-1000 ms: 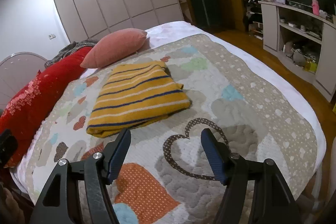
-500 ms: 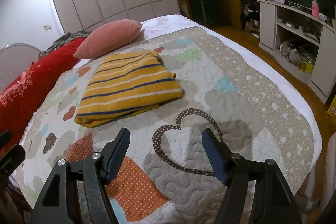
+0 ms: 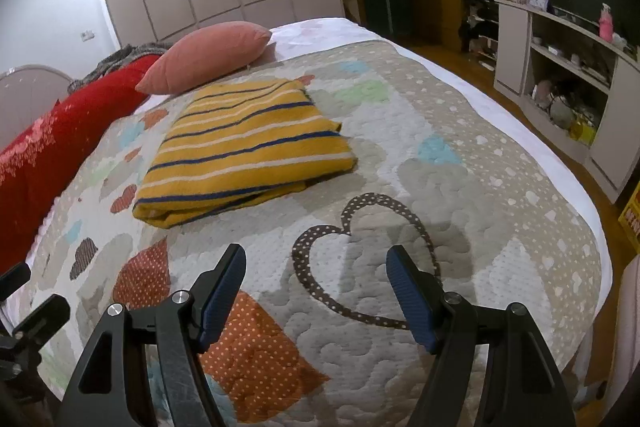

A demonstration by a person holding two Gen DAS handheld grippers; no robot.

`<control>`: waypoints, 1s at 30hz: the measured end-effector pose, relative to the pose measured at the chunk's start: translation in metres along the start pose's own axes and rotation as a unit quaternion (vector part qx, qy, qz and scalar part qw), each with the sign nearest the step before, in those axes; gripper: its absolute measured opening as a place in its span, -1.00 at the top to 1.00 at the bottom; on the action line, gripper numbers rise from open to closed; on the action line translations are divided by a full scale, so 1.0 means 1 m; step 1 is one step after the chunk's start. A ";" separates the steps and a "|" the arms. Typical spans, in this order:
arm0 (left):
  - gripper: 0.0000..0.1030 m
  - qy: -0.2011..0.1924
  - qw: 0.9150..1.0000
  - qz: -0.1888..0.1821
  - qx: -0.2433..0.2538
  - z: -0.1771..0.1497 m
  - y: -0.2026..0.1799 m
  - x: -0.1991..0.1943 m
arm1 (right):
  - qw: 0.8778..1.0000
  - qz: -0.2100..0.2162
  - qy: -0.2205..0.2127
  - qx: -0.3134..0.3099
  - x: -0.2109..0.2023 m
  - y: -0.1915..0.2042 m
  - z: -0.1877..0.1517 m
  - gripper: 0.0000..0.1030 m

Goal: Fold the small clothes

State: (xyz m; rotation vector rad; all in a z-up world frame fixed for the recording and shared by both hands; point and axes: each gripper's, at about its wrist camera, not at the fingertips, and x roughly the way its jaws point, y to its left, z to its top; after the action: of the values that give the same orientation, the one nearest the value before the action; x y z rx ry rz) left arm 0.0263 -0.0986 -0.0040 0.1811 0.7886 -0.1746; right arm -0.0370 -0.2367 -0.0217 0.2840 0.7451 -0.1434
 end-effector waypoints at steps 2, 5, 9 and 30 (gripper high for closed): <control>-1.00 0.008 1.000 0.009 0.002 -0.002 0.001 0.004 | 1.000 -0.004 0.002 -0.009 0.003 0.005 -0.001 -0.51; -1.00 0.020 1.000 0.016 0.004 -0.005 0.002 0.011 | 1.000 -0.006 0.006 -0.017 0.007 0.009 -0.002 -0.52; -1.00 0.030 0.999 0.012 0.001 -0.008 0.004 0.017 | 1.000 -0.006 0.013 -0.022 0.014 0.013 -0.003 -0.52; -1.00 0.065 0.998 -0.011 -0.020 -0.014 0.012 0.037 | 0.999 -0.005 0.025 -0.045 0.027 0.026 -0.005 -0.54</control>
State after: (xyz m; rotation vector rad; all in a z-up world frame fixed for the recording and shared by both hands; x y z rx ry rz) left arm 0.0452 -0.0868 -0.0390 0.1474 0.9234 -0.1683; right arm -0.0147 -0.2113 -0.0389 0.1985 0.8012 -0.1124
